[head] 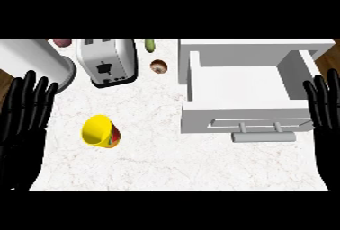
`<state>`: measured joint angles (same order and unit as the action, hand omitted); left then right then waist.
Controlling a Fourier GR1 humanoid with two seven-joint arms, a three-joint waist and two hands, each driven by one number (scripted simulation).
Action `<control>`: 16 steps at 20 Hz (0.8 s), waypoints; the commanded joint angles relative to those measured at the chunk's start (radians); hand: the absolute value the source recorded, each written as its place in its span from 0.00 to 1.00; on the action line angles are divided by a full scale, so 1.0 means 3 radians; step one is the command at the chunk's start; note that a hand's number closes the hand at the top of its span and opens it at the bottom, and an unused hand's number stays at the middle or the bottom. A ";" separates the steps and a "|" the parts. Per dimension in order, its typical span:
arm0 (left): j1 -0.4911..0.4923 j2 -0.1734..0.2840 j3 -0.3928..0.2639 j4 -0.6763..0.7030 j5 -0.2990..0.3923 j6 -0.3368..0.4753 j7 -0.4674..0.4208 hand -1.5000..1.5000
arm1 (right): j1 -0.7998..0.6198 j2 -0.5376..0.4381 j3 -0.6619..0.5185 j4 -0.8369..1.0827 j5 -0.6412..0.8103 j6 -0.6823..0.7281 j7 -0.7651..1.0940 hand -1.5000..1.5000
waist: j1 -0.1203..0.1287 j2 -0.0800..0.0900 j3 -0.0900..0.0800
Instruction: Pick up the cup, place it into the drawer and close the drawer
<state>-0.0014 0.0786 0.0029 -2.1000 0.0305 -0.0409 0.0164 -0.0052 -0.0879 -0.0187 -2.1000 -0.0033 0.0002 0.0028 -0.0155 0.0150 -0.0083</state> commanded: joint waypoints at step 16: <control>-0.0608 0.0790 0.0403 0.1872 0.1924 -0.1896 0.0119 0.00 | -0.0328 -0.0133 0.0130 0.0449 -0.0145 0.0351 0.0321 0.00 | 0.0041 -0.0044 0.0027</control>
<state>-0.1290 0.3139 0.1170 -1.6744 0.6190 -0.5512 0.0698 -0.0702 -0.1399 0.0129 -2.0208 -0.0634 0.1047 0.1045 -0.0058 0.0043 -0.0011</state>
